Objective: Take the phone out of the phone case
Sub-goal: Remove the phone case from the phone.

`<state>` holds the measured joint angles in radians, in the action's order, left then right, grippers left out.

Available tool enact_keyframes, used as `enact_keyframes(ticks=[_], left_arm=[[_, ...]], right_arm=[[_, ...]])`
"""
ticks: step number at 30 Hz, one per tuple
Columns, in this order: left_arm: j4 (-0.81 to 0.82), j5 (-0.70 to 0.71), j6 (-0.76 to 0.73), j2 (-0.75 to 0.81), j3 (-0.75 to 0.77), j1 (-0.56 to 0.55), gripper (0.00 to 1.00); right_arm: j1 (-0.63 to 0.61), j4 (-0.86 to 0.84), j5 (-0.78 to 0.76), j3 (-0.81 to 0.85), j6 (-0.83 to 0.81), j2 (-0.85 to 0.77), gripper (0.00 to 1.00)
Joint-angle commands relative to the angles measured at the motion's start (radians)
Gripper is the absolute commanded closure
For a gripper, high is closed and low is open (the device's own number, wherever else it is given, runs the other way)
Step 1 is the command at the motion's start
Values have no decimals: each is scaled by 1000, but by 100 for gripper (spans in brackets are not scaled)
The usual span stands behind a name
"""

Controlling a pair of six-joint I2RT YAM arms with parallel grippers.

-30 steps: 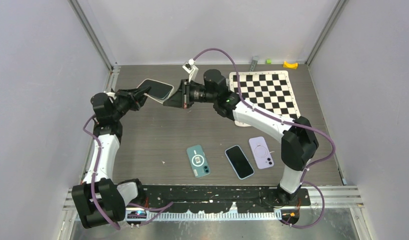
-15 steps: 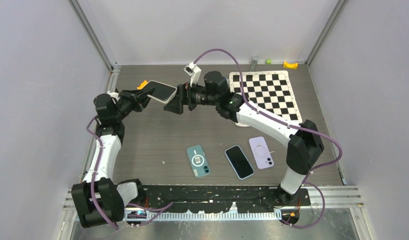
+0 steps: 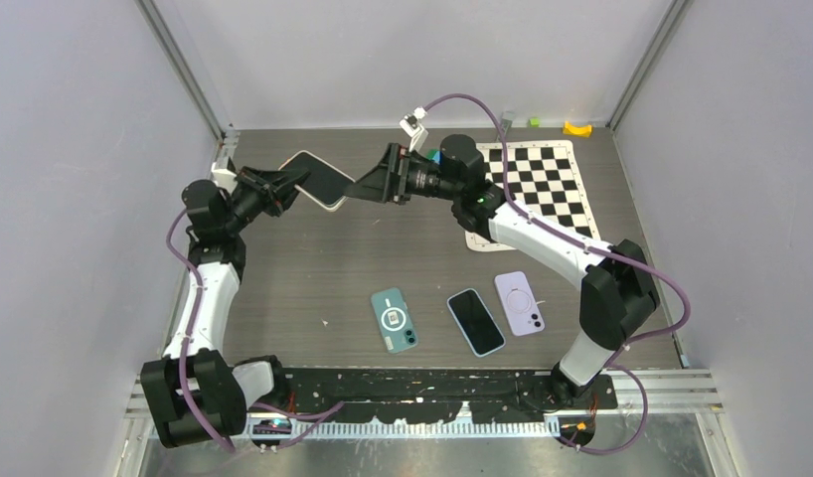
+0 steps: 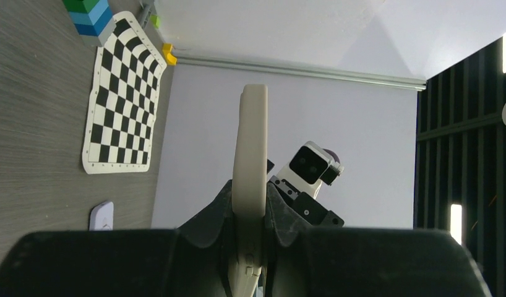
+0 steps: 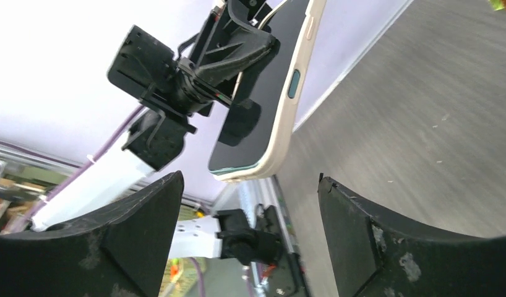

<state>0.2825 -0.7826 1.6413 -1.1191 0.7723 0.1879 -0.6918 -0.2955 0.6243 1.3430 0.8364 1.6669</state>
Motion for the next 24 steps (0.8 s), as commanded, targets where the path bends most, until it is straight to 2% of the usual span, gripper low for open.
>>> enact_keyframes(ticks=[1,6,11,14,19,24], left_arm=[[94,-41,-37,27,62,-2,100],[99,-42,-21,35,59,-2,100],[156,-30,37,43,39,-2,100],[224,-29,98,40,25,-2,100],[393,13,261,38,-18,-4,100],[527,53,379,37,-21,-4,100]], right_arm=[[-6,-128,-6,46,179,-16,23],[-4,-145,-42,50,266,15,51],[4,-237,-38,42,403,52,71],[11,-299,-40,34,486,86,80],[19,-490,-43,6,741,170,97],[21,-676,-58,8,976,256,99]])
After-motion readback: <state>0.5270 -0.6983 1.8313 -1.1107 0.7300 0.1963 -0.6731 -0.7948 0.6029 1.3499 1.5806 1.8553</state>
